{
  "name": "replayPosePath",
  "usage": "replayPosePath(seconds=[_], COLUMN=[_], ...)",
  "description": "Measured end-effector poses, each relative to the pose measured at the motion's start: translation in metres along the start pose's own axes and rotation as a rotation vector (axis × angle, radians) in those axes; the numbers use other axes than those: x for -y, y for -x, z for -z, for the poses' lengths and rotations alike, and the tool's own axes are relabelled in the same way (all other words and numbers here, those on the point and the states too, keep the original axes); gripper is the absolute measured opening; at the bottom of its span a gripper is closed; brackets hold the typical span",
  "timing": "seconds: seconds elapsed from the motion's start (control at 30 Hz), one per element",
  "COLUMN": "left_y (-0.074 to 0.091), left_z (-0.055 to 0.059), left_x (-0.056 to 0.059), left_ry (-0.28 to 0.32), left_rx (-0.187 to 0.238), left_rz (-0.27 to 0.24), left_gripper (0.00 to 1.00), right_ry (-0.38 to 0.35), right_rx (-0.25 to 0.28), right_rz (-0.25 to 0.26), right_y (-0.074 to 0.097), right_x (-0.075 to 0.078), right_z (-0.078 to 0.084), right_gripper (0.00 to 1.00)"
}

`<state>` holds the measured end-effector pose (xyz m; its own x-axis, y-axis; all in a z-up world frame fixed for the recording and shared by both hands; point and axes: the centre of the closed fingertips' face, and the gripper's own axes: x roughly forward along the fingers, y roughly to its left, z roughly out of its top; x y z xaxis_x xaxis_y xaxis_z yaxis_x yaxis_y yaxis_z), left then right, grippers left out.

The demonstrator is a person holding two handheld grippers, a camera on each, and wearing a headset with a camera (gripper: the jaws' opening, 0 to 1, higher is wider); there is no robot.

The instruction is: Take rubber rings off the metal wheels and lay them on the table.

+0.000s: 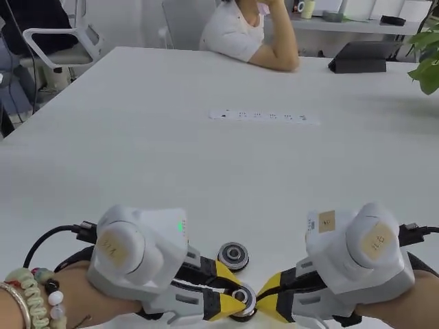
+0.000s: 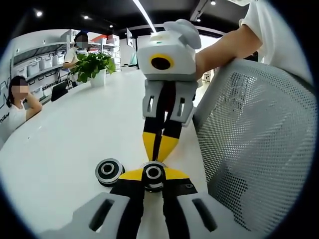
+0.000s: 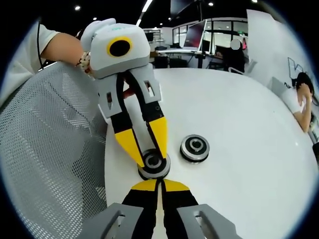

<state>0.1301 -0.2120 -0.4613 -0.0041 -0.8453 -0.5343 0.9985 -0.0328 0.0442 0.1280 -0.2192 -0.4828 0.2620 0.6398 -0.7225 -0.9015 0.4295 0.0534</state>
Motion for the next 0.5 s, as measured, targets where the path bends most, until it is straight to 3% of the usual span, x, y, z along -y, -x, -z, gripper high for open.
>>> replayPosePath(seconds=[0.2, 0.23, 0.3, 0.37, 0.47, 0.5], left_y=[-0.0001, -0.0001, 0.0000, -0.0003, -0.0001, -0.0001], left_z=[-0.0003, -0.0004, -0.0005, -0.0008, -0.0009, -0.0010], left_x=[-0.0004, -0.0004, -0.0003, -0.0006, -0.0006, -0.0007], left_ry=[0.000, 0.002, 0.001, 0.003, 0.003, 0.002], left_rx=[0.000, 0.001, 0.002, 0.002, 0.003, 0.004], left_rz=[-0.005, -0.006, -0.007, -0.010, -0.010, -0.011], left_gripper=[0.08, 0.08, 0.08, 0.08, 0.08, 0.08], right_ry=[-0.049, -0.115, -0.123, -0.289, -0.306, -0.388], right_rx=[0.010, 0.002, 0.010, 0.016, 0.043, 0.055], right_rz=[0.016, 0.016, 0.024, -0.008, -0.023, -0.034], right_y=[-0.0003, 0.0000, 0.0016, 0.0019, 0.0041, 0.0058], right_x=[0.0016, 0.0008, 0.0059, 0.0027, 0.0069, 0.0076], right_z=[0.0002, 0.0013, -0.0007, -0.0028, -0.0014, -0.0018], right_gripper=[0.00, 0.00, 0.00, 0.00, 0.00, 0.00])
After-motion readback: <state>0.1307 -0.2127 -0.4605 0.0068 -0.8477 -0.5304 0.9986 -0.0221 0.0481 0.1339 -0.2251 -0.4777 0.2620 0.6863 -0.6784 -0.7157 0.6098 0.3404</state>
